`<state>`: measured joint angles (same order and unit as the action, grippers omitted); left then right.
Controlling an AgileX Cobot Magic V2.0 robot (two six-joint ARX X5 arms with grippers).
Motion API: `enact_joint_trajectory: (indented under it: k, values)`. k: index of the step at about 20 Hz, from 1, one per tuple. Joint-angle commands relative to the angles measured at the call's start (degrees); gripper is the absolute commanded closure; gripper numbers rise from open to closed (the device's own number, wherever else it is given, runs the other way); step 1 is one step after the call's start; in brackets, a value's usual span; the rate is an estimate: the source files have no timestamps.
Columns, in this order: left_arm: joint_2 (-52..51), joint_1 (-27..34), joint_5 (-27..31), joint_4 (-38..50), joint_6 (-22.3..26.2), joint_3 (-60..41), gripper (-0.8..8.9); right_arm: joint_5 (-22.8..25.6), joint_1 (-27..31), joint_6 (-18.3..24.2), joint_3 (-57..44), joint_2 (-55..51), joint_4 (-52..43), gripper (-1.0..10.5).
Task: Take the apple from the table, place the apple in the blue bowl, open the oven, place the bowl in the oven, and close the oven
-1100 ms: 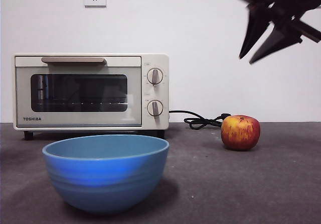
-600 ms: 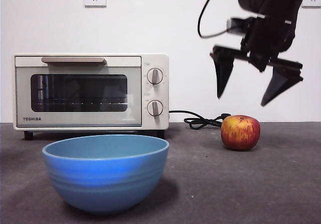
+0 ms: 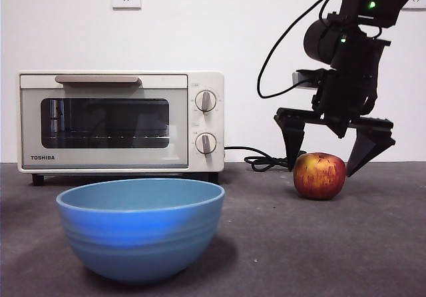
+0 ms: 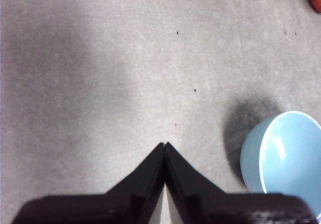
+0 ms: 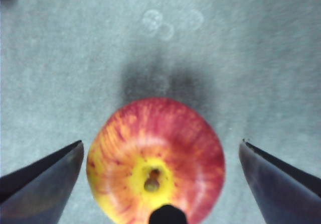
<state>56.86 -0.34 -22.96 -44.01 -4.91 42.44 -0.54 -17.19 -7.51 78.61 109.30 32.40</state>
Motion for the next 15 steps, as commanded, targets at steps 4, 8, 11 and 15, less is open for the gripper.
enact_joint_trajectory:
  k: [4,8,11,15]
  values:
    - [-0.13,-0.13,-0.2,-0.35,0.9,0.13,8.19,-1.07,-0.02,-1.55,-0.02,1.49,-0.68,5.0]
    - [-0.13,-0.13,-0.2,-0.33,0.9,0.13,8.19,-2.56,-0.04,-2.86,-0.02,1.51,0.48,8.2]
    - [-0.13,-0.13,-0.2,-0.07,0.9,0.13,8.19,-2.91,-0.04,-2.86,0.0,1.44,2.29,9.5]
    - [-0.13,-0.13,-0.22,-0.11,0.98,0.13,8.19,-2.91,-0.17,-1.86,2.14,-1.33,9.44,9.5]
